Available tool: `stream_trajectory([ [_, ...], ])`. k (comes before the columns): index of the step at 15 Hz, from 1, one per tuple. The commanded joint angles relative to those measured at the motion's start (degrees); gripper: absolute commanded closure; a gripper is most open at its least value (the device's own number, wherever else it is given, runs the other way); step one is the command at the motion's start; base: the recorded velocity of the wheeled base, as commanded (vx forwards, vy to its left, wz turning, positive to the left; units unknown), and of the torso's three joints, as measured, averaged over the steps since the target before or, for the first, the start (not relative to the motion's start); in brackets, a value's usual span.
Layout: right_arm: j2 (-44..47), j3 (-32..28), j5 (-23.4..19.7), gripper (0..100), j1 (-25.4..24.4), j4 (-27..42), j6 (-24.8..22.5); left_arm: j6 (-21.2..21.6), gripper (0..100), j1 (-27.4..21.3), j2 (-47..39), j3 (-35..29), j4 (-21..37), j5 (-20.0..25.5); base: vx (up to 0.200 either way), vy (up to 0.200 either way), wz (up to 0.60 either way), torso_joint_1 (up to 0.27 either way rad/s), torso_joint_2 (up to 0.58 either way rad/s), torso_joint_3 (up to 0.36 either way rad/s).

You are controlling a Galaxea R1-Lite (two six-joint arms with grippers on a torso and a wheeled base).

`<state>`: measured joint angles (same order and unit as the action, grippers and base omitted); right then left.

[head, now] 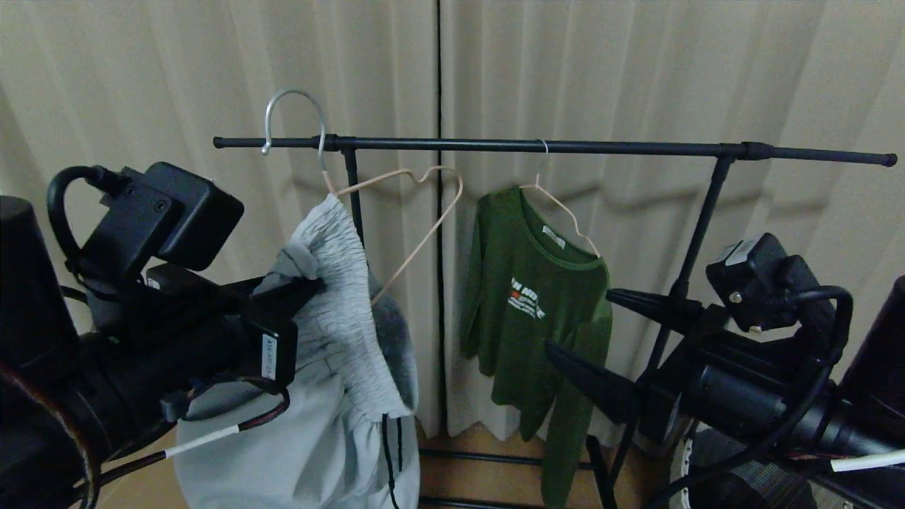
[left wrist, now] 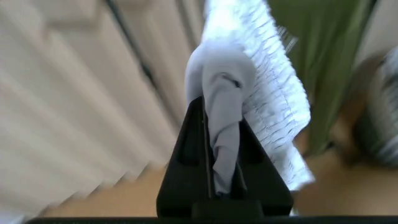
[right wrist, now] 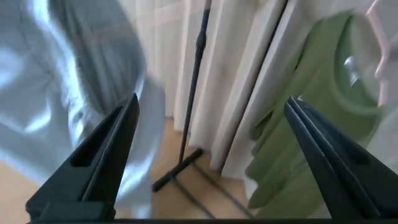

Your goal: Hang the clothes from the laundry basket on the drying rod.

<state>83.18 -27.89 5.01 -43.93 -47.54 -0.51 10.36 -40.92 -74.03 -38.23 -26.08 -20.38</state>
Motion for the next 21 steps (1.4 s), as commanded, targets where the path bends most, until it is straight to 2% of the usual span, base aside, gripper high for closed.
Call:
stream_trajectory([
  [1, 2.43, 0.03, 0.00, 0, -2.21, -0.01, 1.74, 0.01, 100, -0.65, 0.73, 0.44, -1.35, 2.63, 0.000, 0.000, 0.00, 0.000, 0.00, 0.000],
  [2, 3.75, -0.41, 0.00, 0, -3.53, -0.01, 3.94, 0.18, 100, -0.65, 2.14, 0.61, -1.52, 6.58, 0.000, 0.000, 0.00, 0.000, 0.00, 0.000],
  [4, 5.68, -0.85, 0.00, 0, -4.49, -0.62, 4.91, 1.33, 100, -0.65, 4.07, 0.52, -1.43, 12.82, 0.000, 0.000, 0.00, 0.000, 0.00, 0.000],
  [7, 8.58, -0.85, 0.00, 0, -4.76, -3.08, 5.08, 3.88, 100, -0.65, 5.65, 0.88, -1.35, 17.22, 0.000, 0.000, 0.00, 0.000, 0.00, 0.000],
  [9, 11.48, -0.85, 0.00, 0, -5.55, -7.12, 5.70, 4.05, 100, -0.74, 7.41, 1.93, -1.43, 23.02, 0.000, 0.000, 0.00, 0.000, 0.00, 0.000],
  [11, 12.80, -0.85, 0.00, 0, -6.25, -8.18, 5.70, 4.14, 100, -0.74, 8.03, 2.19, -1.43, 25.13, 0.000, 0.000, 0.00, 0.000, 0.00, 0.000],
  [16, 13.15, -0.50, 0.00, 0, -6.34, -8.18, 5.87, 4.14, 100, -2.14, 8.12, 2.19, -1.61, 25.74, 0.000, 0.000, 0.00, 0.000, 0.00, 0.000],
  [17, 12.98, -0.23, 0.00, 100, -6.34, -8.18, 5.87, 4.23, 100, -2.14, 8.12, 2.11, -1.61, 25.83, 0.000, 0.000, 0.00, 0.000, 0.00, 0.000],
  [21, 12.45, -0.23, 0.18, 100, -5.72, -8.18, 5.79, 4.14, 100, -2.05, 8.73, 2.19, -1.61, 26.01, 0.000, 0.000, 0.00, 0.000, 0.00, 0.000],
])
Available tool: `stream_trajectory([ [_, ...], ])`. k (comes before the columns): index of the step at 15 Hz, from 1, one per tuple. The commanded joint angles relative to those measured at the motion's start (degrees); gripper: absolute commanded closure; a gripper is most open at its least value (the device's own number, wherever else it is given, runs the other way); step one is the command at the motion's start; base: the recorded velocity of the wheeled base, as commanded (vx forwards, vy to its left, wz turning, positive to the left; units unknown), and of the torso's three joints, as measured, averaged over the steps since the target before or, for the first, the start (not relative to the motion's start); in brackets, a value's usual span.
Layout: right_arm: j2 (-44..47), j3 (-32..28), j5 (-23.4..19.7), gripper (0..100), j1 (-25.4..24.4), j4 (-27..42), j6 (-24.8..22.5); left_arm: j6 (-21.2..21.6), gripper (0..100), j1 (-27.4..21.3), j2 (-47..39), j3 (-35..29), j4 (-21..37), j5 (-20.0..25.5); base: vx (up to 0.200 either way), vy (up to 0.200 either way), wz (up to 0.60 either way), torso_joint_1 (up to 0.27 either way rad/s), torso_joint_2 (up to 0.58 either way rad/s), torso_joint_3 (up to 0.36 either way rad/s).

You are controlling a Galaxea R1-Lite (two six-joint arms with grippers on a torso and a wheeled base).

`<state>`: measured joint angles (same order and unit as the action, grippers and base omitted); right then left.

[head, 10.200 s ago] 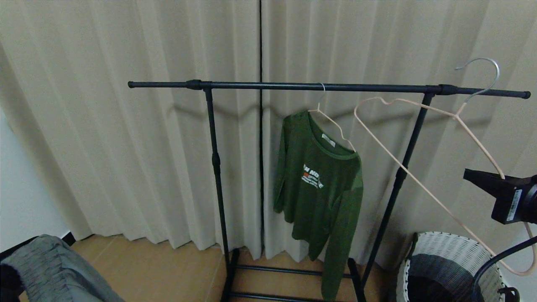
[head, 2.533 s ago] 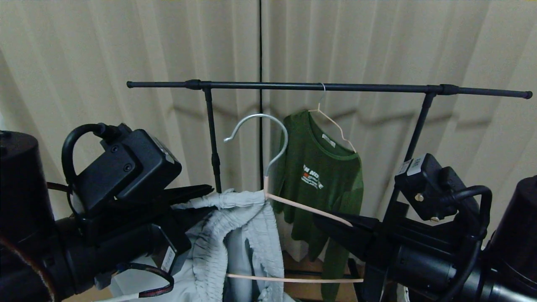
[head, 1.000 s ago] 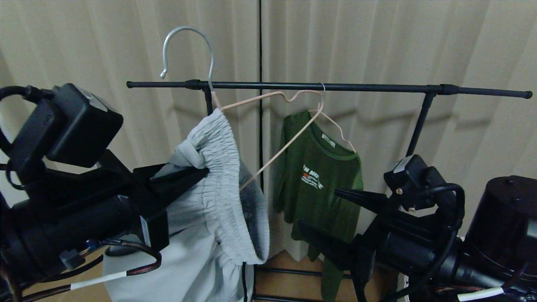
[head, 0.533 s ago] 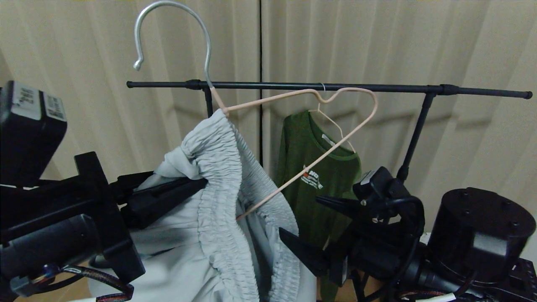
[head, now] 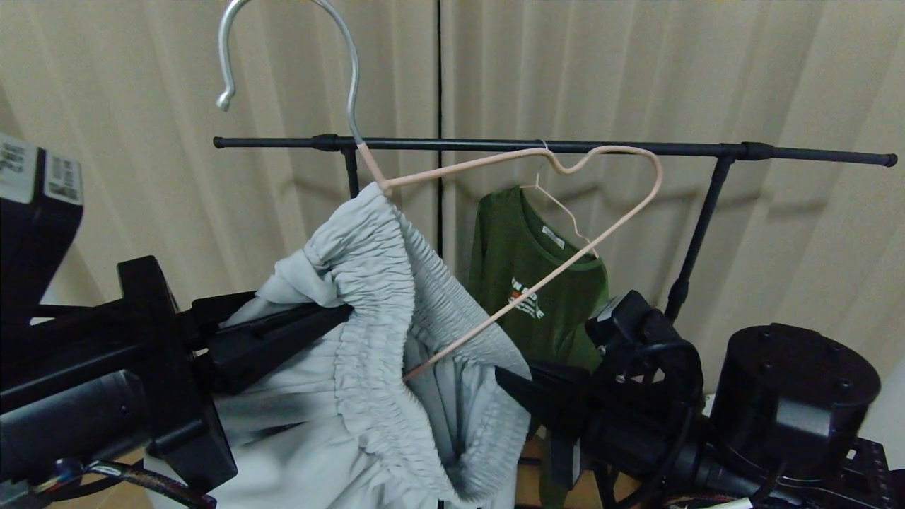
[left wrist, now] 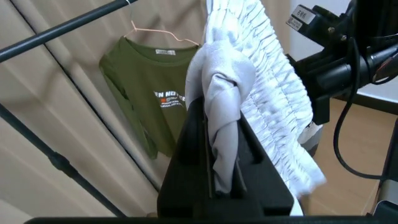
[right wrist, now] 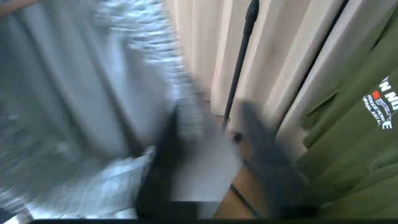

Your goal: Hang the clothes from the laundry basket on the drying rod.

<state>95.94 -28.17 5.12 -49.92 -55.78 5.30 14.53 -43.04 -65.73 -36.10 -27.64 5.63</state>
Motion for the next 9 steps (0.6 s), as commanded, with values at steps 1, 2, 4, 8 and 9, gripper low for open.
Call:
stream_trajectory([
  [1, -0.40, 0.05, 0.15, 100, 0.53, 0.06, -0.03, -0.03, 100, 0.07, 0.52, 0.06, -0.05, -0.01, 0.000, 0.000, 0.00, 0.000, 0.00, 0.000],
  [2, -1.02, 0.05, 0.33, 100, 3.43, 0.06, -0.12, -0.03, 100, 0.51, 0.60, 0.41, 0.21, -0.45, 0.000, 0.000, 0.00, 0.000, 0.00, 0.000],
  [4, -1.63, -0.57, 0.15, 100, 7.82, 0.15, -0.21, 0.06, 100, 1.74, 0.25, 0.85, 0.65, -1.41, 0.000, 0.000, 0.00, 0.000, 0.00, 0.000],
  [8, -0.84, -4.43, 0.07, 100, 17.75, 0.76, -0.64, 4.63, 100, 4.29, 0.34, 1.82, 6.63, -4.05, 0.000, 0.000, 0.00, 0.000, 0.00, 0.000],
  [9, -0.31, -5.40, -0.02, 100, 19.25, 0.76, -0.64, 4.72, 100, 4.55, 0.43, 1.47, 9.35, -4.31, 0.000, 0.000, 0.00, 0.000, 0.00, 0.000],
])
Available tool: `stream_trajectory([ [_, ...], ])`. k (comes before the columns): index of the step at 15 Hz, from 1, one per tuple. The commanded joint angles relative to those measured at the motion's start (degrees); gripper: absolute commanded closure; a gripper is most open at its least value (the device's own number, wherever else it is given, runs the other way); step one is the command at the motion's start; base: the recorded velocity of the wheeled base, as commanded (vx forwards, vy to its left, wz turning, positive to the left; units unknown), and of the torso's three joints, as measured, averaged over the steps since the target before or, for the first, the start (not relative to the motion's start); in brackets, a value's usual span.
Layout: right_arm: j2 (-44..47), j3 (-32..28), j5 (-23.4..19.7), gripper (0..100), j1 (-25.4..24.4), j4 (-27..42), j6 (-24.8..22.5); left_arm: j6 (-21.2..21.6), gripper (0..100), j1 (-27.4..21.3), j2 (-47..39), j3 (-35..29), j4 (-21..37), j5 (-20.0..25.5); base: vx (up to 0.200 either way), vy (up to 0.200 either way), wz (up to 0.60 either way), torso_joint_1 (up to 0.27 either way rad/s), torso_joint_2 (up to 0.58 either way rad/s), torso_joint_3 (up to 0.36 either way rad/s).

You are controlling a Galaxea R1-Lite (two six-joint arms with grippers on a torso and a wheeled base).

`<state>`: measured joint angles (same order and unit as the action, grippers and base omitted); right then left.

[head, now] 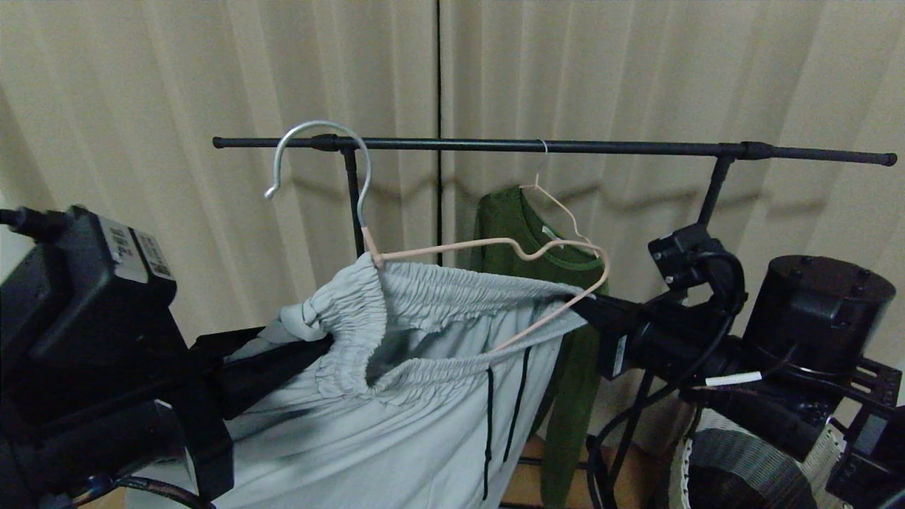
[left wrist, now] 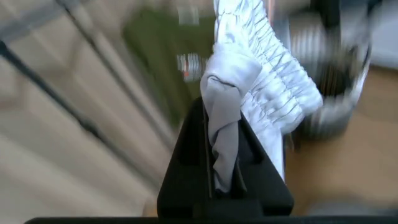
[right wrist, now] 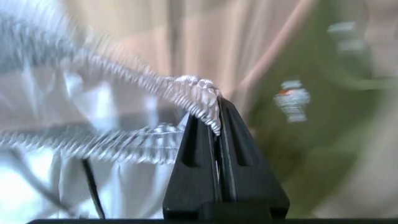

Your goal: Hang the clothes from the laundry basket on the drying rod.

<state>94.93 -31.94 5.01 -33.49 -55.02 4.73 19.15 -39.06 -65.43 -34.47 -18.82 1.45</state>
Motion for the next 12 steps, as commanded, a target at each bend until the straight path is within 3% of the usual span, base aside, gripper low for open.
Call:
stream_trajectory([
  [1, 0.87, -2.07, 0.09, 100, 3.87, 0.17, -0.16, 0.27, 100, 0.74, 0.21, -0.15, 2.47, -0.31, 0.000, 0.000, 0.00, 0.000, 0.00, 0.000],
  [4, 1.84, -2.51, 0.09, 100, 6.15, 0.17, -1.65, 4.75, 100, 2.76, 0.04, 0.11, 5.55, -4.70, 0.000, 0.000, 0.00, 0.000, 0.00, 0.000],
  [9, 0.96, -3.57, 0.00, 100, 5.71, 3.16, -2.27, 11.61, 100, 6.80, 0.04, 2.22, 5.73, -5.67, 0.000, 0.000, 0.00, 0.000, 0.00, 0.000],
  [12, -0.53, -3.30, -1.14, 100, 3.52, 4.48, -3.15, 11.70, 100, 6.98, -0.75, 1.60, 5.29, -6.28, 0.000, 0.000, 0.00, 0.000, 0.00, 0.000],
])
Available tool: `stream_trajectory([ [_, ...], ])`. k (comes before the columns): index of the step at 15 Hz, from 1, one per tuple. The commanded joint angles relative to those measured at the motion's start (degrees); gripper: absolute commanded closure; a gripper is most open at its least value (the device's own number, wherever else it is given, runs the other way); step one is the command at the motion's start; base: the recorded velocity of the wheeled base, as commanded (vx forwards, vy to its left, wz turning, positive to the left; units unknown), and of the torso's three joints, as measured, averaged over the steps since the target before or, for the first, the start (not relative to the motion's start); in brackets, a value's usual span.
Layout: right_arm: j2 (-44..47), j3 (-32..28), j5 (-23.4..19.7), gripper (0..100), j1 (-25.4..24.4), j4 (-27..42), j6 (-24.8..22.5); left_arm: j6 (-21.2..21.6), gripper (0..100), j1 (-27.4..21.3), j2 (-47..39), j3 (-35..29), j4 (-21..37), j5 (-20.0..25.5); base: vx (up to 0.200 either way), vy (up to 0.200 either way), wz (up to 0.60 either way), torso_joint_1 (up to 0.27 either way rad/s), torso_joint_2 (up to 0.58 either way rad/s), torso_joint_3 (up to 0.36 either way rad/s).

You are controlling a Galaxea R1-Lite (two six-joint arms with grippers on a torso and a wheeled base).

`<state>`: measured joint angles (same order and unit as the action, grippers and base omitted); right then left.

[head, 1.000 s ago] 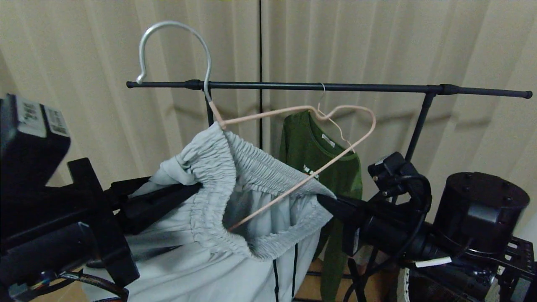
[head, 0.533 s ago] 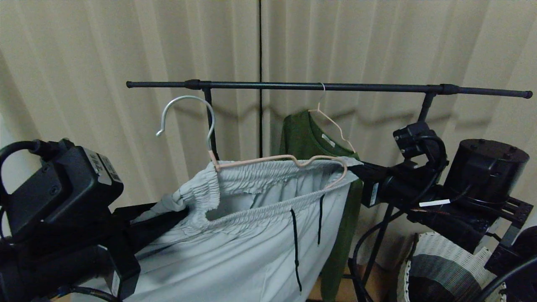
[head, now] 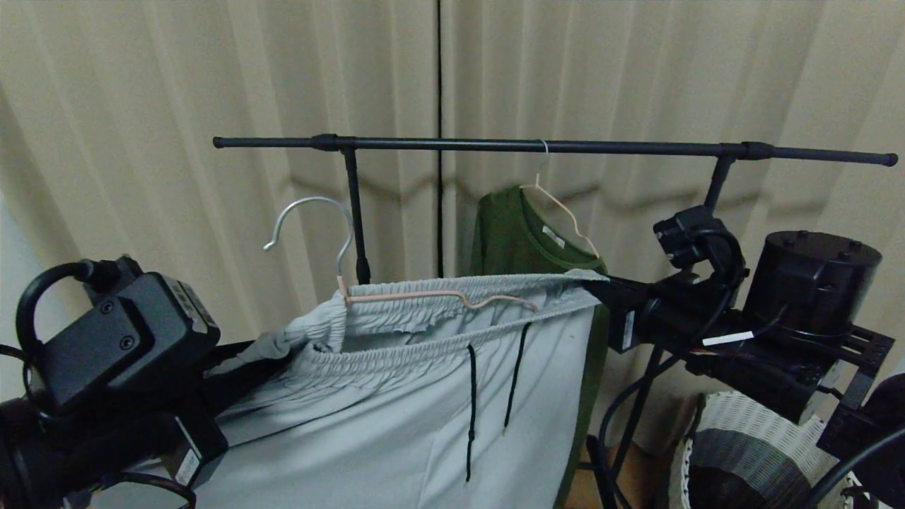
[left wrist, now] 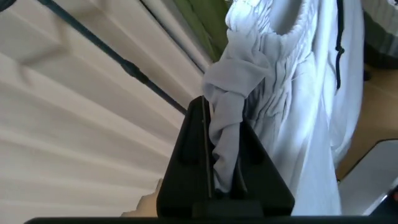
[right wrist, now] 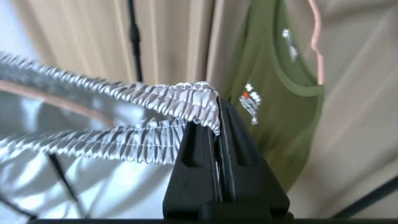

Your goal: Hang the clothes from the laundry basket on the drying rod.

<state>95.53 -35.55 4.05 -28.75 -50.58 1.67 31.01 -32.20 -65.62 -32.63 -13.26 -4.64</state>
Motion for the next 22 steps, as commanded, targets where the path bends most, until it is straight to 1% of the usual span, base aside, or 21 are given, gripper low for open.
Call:
stream_trajectory([
  [1, -1.83, 0.30, -0.18, 100, -2.46, 0.83, -0.18, -0.34, 100, 0.12, -1.00, -0.50, -0.27, -0.98, 0.000, 0.000, 0.00, 0.000, 0.00, 0.000],
  [2, -3.86, 0.30, -0.18, 0, -5.18, 4.96, -1.41, -1.83, 100, -0.15, -1.44, -1.03, -0.45, -2.47, 0.000, 0.000, 0.00, 0.000, 0.00, 0.000],
  [3, -4.91, 0.30, -0.18, 0, -6.06, 7.25, -2.11, -2.71, 100, -0.50, -1.70, -1.20, -0.62, -2.47, 0.000, 0.000, 0.00, 0.000, 0.00, 0.000],
  [4, -7.28, 0.30, -0.36, 0, -9.05, 11.82, -3.60, -4.73, 100, -1.38, -2.05, -1.38, -2.21, -2.74, 0.000, 0.000, 0.00, 0.000, 0.00, 0.000],
  [6, -7.90, 0.30, -0.44, 0, -10.01, 12.35, -3.78, -5.00, 100, -1.47, -2.14, -1.38, -2.73, -2.74, 0.000, 0.000, 0.00, 0.000, 0.00, 0.000],
  [7, -9.74, 0.66, -0.44, 0, -12.74, 12.70, -4.31, -5.17, 100, -1.47, -2.49, -0.85, -3.79, -2.65, 0.000, 0.000, 0.00, 0.000, 0.00, 0.000],
  [8, -10.01, 0.48, -0.44, 0, -13.00, 12.96, -5.80, -5.09, 100, -1.64, -2.49, -0.68, -4.05, -2.65, 0.000, 0.000, 0.00, 0.000, 0.00, 0.000],
  [10, -10.18, -0.40, -0.88, 0, -13.09, 13.84, -10.63, -5.09, 100, -2.52, -2.49, -0.41, -5.19, -2.56, 0.000, 0.000, 0.00, 0.000, 0.00, 0.000],
  [12, -9.48, -1.81, -1.50, 0, -13.79, 13.75, -14.24, -4.82, 100, -3.49, -2.49, 0.20, -5.72, -2.39, 0.000, 0.000, 0.00, 0.000, 0.00, 0.000],
  [13, -9.04, -2.16, -1.50, 0, -14.23, 13.58, -15.12, -4.73, 100, -3.93, -2.49, 0.47, -5.81, -2.30, 0.000, 0.000, 0.00, 0.000, 0.00, 0.000],
  [14, -7.72, -3.92, -1.50, 0, -14.50, 13.14, -17.05, -4.56, 100, -5.69, -2.23, 1.08, -5.90, -2.12, 0.000, 0.000, 0.00, 0.000, 0.00, 0.000],
  [15, -7.37, -4.44, -1.50, 0, -14.50, 12.96, -17.75, -4.56, 100, -6.30, -2.23, 1.17, -5.98, -2.04, 0.000, 0.000, 0.00, 0.000, 0.00, 0.000],
  [16, -5.88, -6.20, -1.41, 0, -14.58, 12.87, -20.04, -4.56, 100, -8.50, -2.41, 1.52, -7.13, -2.04, 0.000, 0.000, 0.00, 0.000, 0.00, 0.000],
  [20, -2.10, -9.89, -1.23, 0, -14.58, 12.79, -24.43, -4.47, 100, -12.45, -3.20, 1.52, -8.89, -1.68, 0.000, 0.000, 0.00, 0.000, 0.00, 0.000],
  [22, -1.22, -11.83, -1.23, 0, -14.58, 12.87, -25.31, -4.38, 100, -13.60, -3.20, 1.52, -9.06, -1.68, 0.000, 0.000, 0.00, 0.000, 0.00, 0.000],
])
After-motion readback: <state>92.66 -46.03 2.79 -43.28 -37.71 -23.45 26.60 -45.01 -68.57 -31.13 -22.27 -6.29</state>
